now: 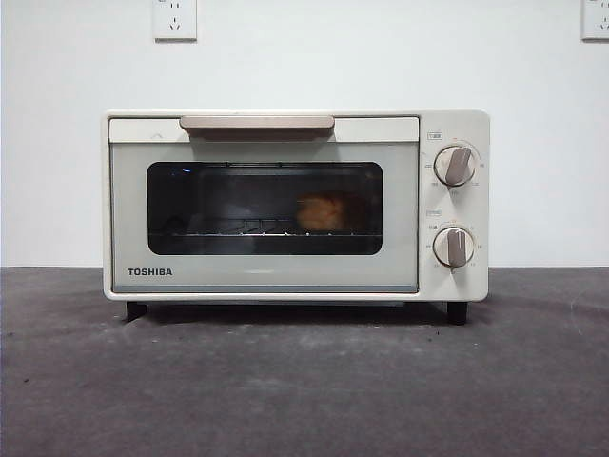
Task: The left arm flap open the oven, the right arm pick bread and place it into oven, the left arm flap close the oven
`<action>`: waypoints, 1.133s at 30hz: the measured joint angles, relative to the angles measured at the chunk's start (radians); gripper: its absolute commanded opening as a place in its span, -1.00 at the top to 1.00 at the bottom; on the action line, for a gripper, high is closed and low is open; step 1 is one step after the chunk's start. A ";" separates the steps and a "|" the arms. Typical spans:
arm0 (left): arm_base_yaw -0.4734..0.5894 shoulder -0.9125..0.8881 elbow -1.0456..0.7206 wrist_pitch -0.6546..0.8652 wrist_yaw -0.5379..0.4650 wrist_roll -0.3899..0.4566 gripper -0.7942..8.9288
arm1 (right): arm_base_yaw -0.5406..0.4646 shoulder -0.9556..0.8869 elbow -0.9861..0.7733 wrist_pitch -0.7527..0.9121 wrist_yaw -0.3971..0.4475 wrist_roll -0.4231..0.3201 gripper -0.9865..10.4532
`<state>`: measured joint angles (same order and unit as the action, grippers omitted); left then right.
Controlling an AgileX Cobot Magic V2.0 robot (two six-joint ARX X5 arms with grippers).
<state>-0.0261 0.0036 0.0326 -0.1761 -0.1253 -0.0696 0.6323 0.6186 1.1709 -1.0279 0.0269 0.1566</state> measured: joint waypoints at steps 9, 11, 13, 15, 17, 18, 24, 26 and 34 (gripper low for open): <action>0.000 0.000 0.000 0.000 0.000 -0.001 0.80 | 0.000 0.000 0.000 0.000 0.000 0.000 0.80; 0.000 0.000 0.000 0.000 0.000 -0.001 0.80 | 0.000 0.000 0.000 0.000 0.000 0.000 0.80; 0.000 0.000 0.000 0.000 0.000 -0.001 0.80 | 0.000 0.000 0.000 0.000 0.000 0.000 0.80; 0.000 0.000 0.000 0.000 0.000 -0.001 0.80 | 0.001 0.000 0.000 0.000 0.000 0.000 0.80; 0.000 0.000 0.000 0.000 0.000 -0.001 0.80 | -0.004 0.000 0.000 0.000 0.012 0.000 0.80; 0.000 0.000 0.000 0.000 0.000 -0.001 0.80 | -0.016 0.000 0.000 0.000 0.030 -0.002 0.80; 0.000 0.000 0.000 0.000 0.000 -0.001 0.80 | -0.214 -0.064 -0.100 0.170 -0.001 -0.003 0.80; 0.000 0.000 0.000 0.000 0.000 -0.001 0.80 | -0.291 -0.110 -0.199 0.278 0.008 -0.004 0.80; 0.000 0.000 0.000 0.000 0.000 -0.002 0.80 | -0.495 -0.338 -0.666 0.656 0.079 -0.031 0.80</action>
<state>-0.0261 0.0036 0.0326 -0.1761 -0.1253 -0.0711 0.1371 0.2802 0.5053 -0.3717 0.1055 0.1261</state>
